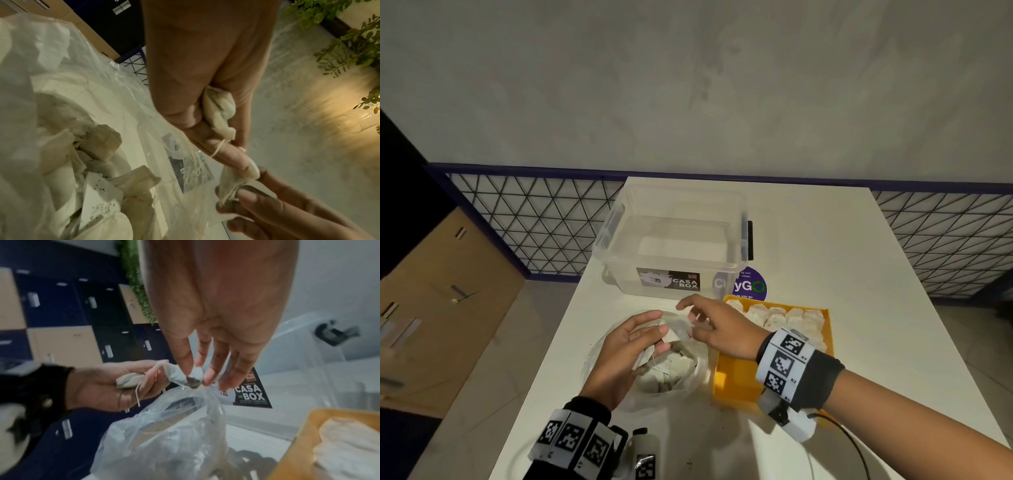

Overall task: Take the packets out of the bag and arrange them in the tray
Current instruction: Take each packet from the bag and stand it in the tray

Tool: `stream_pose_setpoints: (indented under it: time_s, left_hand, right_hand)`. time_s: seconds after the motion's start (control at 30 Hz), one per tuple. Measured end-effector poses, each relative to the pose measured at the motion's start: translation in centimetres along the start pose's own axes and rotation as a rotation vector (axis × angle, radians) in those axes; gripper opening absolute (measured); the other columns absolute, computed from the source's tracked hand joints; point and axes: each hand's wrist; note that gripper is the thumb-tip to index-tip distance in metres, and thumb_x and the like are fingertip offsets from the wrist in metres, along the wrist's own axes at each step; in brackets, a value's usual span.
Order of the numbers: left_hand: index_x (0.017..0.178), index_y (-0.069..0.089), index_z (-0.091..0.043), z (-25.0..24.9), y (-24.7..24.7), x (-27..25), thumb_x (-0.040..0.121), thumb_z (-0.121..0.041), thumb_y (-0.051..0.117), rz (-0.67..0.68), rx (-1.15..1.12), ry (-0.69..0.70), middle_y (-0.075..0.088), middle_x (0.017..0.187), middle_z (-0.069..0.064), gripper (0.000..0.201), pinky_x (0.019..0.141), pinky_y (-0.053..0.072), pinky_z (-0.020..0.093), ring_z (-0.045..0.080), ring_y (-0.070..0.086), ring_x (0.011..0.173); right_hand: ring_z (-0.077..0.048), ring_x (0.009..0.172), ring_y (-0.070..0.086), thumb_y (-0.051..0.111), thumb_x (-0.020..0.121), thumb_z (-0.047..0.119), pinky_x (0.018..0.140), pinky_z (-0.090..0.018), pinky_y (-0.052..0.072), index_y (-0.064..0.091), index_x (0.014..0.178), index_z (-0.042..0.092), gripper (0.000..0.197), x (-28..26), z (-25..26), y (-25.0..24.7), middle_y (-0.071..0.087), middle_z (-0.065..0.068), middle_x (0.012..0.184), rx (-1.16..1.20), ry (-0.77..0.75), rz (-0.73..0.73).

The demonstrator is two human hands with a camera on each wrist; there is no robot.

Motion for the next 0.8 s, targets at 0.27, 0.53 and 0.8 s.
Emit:
stream_pose_setpoints:
  time_s: [0.27, 0.53, 0.8]
  left_hand:
    - [0.117, 0.062, -0.025, -0.1, -0.8, -0.5, 0.084, -0.016, 0.069, 0.031, 0.044, -0.017, 0.065, 0.068, 0.003, 0.035, 0.077, 0.05, 0.027, 0.011, 0.07, 0.069]
    - [0.118, 0.06, -0.015, 0.1, -1.7, -0.2, 0.087, -0.012, 0.065, -0.036, -0.057, -0.002, 0.075, 0.084, 0.008, 0.032, 0.064, 0.057, 0.023, 0.015, 0.073, 0.074]
    - [0.116, 0.056, -0.009, 0.8, -2.0, 0.2, 0.088, -0.017, 0.064, -0.006, -0.064, -0.082, 0.064, 0.076, 0.01, 0.03, 0.071, 0.045, 0.034, 0.019, 0.053, 0.061]
  right_hand:
    - [-0.013, 0.103, 0.042, 0.053, 0.092, 0.023, 0.091, -0.028, 0.031, 0.05, 0.13, 0.029, 0.038, 0.8, 1.3, 1.3, 0.058, 0.0, 0.107, -0.064, -0.131, 0.064]
    - [-0.003, 0.069, 0.043, 0.063, 0.081, 0.009, 0.065, -0.023, 0.036, 0.063, 0.099, 0.009, 0.017, 0.9, 2.8, 0.8, 0.051, 0.011, 0.077, 0.058, -0.099, -0.055]
    - [-0.007, 0.083, 0.039, 0.067, 0.08, 0.01, 0.069, -0.01, 0.031, 0.062, 0.092, 0.014, 0.014, 0.4, 2.0, -1.1, 0.047, 0.003, 0.093, 0.042, -0.049, -0.079]
Point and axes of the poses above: each hand's wrist, its own x-axis towards the middle knuckle, its own y-axis out of the palm, z = x × y
